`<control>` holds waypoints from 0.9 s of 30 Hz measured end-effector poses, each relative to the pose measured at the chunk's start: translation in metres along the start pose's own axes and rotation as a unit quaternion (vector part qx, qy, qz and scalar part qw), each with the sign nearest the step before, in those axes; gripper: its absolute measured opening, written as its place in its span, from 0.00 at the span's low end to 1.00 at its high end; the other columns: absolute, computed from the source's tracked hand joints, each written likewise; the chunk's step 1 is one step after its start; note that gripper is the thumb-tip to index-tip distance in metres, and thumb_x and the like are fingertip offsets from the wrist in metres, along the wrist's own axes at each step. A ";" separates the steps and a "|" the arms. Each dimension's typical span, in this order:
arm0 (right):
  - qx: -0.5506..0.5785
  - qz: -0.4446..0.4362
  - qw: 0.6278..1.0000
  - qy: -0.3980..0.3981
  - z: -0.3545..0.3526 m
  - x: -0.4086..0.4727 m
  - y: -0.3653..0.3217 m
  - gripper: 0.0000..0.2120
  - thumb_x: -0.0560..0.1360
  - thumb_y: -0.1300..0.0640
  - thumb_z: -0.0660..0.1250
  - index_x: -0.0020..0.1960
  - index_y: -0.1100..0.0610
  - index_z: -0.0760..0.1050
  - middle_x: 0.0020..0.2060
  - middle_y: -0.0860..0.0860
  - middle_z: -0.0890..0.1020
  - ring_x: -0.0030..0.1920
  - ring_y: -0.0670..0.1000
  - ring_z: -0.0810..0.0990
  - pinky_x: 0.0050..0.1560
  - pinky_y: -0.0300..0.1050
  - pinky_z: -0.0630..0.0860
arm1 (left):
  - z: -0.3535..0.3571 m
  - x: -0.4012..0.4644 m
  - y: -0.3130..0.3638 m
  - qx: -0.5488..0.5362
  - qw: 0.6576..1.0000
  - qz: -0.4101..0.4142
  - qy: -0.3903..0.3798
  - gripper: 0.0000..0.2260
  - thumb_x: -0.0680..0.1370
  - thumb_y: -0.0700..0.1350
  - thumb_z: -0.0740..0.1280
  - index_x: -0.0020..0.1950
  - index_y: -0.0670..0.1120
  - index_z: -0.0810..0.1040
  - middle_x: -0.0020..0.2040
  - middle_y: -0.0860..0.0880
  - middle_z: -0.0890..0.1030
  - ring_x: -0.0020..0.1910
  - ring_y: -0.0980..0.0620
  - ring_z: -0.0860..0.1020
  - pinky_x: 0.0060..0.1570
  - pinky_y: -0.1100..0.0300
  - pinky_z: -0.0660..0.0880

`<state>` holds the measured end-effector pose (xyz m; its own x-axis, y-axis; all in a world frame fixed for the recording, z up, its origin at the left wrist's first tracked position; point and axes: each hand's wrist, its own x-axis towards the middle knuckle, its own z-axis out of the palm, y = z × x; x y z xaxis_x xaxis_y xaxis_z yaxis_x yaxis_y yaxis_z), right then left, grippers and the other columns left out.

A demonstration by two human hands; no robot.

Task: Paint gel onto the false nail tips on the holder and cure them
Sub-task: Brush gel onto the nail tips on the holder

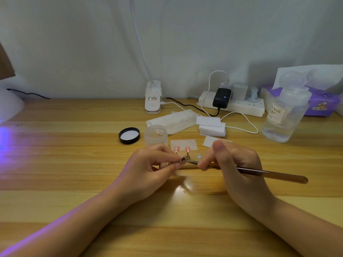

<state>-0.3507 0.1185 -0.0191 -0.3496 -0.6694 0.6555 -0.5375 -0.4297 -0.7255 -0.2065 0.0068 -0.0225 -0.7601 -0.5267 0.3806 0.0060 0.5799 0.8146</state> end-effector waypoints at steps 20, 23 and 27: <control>0.111 0.102 0.986 0.070 -0.004 0.007 -0.017 0.15 0.70 0.50 0.62 0.31 0.57 0.78 0.24 0.53 0.80 0.22 0.50 0.75 0.25 0.33 0.72 | 0.001 0.001 0.000 -0.018 0.998 0.058 0.011 0.05 0.68 0.42 0.71 0.43 0.47 0.83 0.38 0.52 0.82 0.32 0.66 0.75 0.35 0.76 0.67; 0.147 0.159 0.973 0.083 -0.003 0.008 -0.018 0.19 0.68 0.46 0.62 0.28 0.60 0.78 0.22 0.55 0.79 0.20 0.49 0.76 0.22 0.34 0.71 | 0.001 0.001 0.001 -0.016 0.998 0.057 0.012 0.06 0.67 0.42 0.71 0.42 0.49 0.83 0.37 0.52 0.80 0.32 0.67 0.74 0.35 0.77 0.67; 0.175 0.207 0.961 0.053 0.001 0.008 -0.018 0.21 0.66 0.45 0.62 0.26 0.62 0.78 0.21 0.58 0.78 0.18 0.49 0.73 0.21 0.35 0.70 | 0.002 0.001 0.002 -0.012 0.998 0.056 0.012 0.08 0.66 0.42 0.70 0.44 0.49 0.82 0.35 0.46 0.80 0.32 0.68 0.74 0.34 0.78 0.65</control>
<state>-0.3435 0.1202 -0.0010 -0.5646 -0.7691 0.2996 -0.0513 -0.3296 -0.9427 -0.2086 0.0082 -0.0212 -0.7381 -0.4741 0.4800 0.1061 0.6210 0.7766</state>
